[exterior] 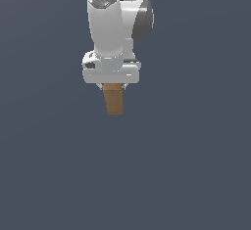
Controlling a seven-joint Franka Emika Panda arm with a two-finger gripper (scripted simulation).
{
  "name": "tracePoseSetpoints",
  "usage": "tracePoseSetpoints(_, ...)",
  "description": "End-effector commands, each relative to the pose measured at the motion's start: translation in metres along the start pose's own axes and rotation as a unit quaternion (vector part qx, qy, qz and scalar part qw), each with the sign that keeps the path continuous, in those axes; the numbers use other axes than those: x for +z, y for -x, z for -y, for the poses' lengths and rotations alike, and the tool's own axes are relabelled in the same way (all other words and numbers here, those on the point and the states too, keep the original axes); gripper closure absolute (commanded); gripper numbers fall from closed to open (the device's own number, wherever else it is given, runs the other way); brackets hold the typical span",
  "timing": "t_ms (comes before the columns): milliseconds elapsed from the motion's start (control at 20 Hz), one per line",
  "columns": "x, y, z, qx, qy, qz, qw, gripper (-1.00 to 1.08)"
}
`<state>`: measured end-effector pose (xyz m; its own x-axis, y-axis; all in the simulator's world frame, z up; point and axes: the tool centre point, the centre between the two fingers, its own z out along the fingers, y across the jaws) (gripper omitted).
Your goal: Pick up the object and move it to a goal position.
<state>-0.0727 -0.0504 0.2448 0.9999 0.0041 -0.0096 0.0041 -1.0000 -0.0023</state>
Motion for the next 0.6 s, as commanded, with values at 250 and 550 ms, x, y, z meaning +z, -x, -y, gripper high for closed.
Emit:
tracePoseSetpoints(250, -0.082, 0.006, -0.042, 0.000, 0.000, -0.005, 1.0000, 1.08)
tracePoseSetpoints(550, -0.143, 0.011, -0.074, 0.000, 0.000, -0.005, 1.0000, 1.08)
